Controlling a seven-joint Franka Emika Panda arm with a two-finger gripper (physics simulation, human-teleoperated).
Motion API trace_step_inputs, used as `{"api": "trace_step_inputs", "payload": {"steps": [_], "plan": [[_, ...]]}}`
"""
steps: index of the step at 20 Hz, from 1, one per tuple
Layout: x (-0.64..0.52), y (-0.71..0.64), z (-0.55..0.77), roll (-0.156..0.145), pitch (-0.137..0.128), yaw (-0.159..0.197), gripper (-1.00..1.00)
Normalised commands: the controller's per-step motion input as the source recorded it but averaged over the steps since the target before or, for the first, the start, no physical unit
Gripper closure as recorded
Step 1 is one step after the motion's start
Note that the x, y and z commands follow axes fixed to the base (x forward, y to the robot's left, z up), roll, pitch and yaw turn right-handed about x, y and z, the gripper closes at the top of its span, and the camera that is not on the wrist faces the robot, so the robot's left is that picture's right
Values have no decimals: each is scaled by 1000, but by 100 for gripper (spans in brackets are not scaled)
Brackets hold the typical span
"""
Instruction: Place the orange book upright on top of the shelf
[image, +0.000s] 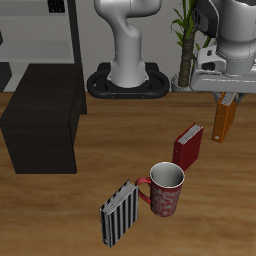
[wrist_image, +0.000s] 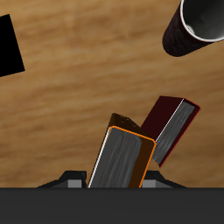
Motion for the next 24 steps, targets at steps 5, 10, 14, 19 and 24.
{"api": "trace_step_inputs", "payload": {"steps": [5, 10, 14, 19, 24], "plan": [[-208, -152, 401, -2, -31, 1, 100], [-247, -120, 363, 27, -15, 35, 100], [-247, -295, 309, 65, 15, 21, 100], [-137, -335, 287, 80, 34, -1, 100], [-207, -789, 487, 24, -56, 103, 100]]}}
